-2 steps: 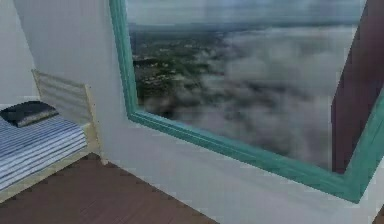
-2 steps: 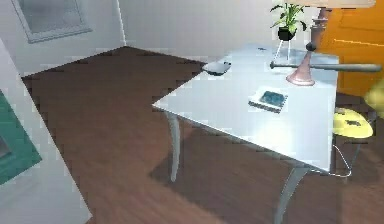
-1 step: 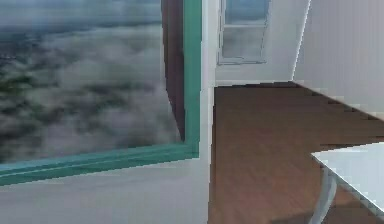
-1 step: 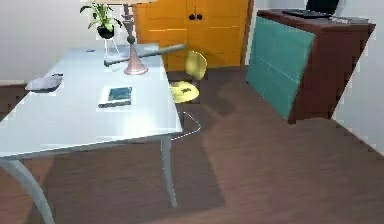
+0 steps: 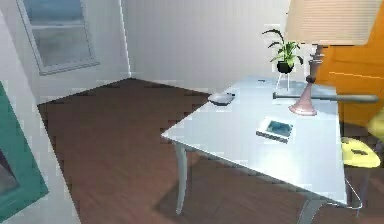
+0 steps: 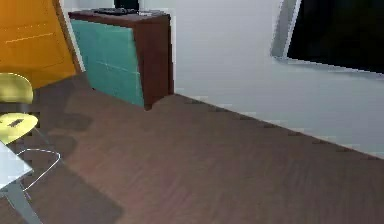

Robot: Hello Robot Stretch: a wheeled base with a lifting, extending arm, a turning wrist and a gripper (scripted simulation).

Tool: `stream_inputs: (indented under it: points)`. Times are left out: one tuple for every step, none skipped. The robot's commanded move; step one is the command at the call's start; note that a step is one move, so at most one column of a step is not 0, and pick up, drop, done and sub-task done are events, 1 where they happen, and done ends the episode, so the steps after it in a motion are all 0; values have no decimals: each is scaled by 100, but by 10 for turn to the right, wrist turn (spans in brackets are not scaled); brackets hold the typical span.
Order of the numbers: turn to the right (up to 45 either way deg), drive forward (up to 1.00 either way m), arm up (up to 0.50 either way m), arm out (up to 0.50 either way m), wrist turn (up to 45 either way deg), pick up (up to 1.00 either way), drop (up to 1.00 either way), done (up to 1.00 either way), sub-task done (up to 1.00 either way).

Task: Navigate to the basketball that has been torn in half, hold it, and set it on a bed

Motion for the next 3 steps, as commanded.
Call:
stream_inputs:
  points:
    - [450,0,0,0,0,0,0,0,0]
    - [240,0,0,0,0,0,0,0,0]
    - [0,0,10,0,0,0,0,0,0]
